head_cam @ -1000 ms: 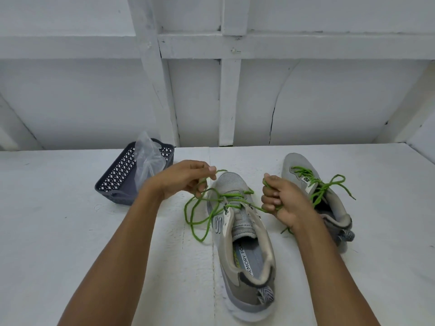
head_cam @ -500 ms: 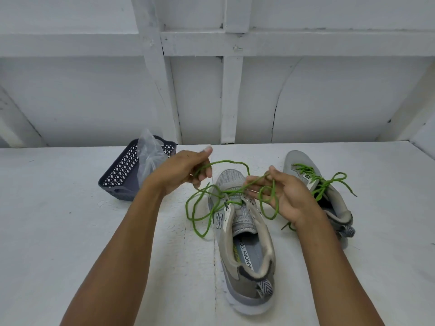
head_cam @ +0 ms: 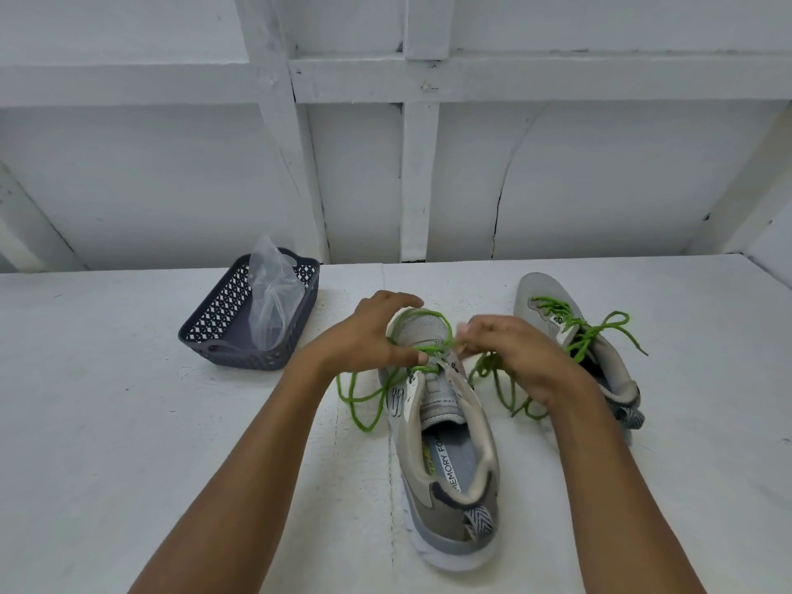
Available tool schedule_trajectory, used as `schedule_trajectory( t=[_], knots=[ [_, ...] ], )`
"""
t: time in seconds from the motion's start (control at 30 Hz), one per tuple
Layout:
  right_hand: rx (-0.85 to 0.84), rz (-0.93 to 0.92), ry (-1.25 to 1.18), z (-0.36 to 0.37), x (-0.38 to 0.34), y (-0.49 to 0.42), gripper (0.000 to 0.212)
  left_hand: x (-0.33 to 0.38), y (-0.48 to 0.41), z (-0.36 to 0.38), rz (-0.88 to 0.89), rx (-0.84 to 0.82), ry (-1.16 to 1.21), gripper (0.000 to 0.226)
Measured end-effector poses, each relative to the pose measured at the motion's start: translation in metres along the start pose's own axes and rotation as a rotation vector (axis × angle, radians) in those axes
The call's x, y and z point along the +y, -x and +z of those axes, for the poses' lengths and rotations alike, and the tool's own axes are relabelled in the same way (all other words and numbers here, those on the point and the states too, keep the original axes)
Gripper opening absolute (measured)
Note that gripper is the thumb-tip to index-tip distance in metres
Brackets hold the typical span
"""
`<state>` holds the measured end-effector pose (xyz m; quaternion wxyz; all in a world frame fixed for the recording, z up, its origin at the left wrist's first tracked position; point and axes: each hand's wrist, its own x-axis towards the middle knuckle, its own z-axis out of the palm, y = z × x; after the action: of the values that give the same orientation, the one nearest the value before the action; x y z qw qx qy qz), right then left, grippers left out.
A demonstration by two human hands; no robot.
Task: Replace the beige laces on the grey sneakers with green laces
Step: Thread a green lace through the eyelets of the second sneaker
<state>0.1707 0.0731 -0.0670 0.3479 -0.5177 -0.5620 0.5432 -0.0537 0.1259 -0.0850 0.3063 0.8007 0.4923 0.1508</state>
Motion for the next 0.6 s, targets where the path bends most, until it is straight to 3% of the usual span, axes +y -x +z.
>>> schedule_trajectory(
  t=[0.07,0.17,0.27,0.33,0.5,0.6],
  knots=[
    [0.046,-0.013,-0.434,-0.001,-0.004,0.002,0.029,0.0,0.0,0.0,-0.037,-0.015,-0.01,0.082],
    [0.142,0.051,-0.562,-0.006,-0.004,0.0,0.037,-0.001,-0.001,0.0,-0.078,-0.043,-0.015,0.088],
    [0.286,0.103,-0.458,-0.013,0.0,-0.001,0.038,0.001,-0.003,0.0,-0.087,-0.068,-0.006,0.091],
    [0.306,0.112,-0.266,-0.017,0.002,0.003,0.038,0.002,-0.004,-0.003,-0.096,-0.08,0.01,0.089],
    [-0.083,0.237,0.395,-0.013,-0.003,0.013,0.036,0.005,-0.002,-0.01,-0.12,-0.099,0.055,0.09],
    [-0.054,0.126,0.277,-0.012,-0.003,0.012,0.028,0.007,0.0,-0.011,-0.132,-0.112,0.09,0.089]
  ],
)
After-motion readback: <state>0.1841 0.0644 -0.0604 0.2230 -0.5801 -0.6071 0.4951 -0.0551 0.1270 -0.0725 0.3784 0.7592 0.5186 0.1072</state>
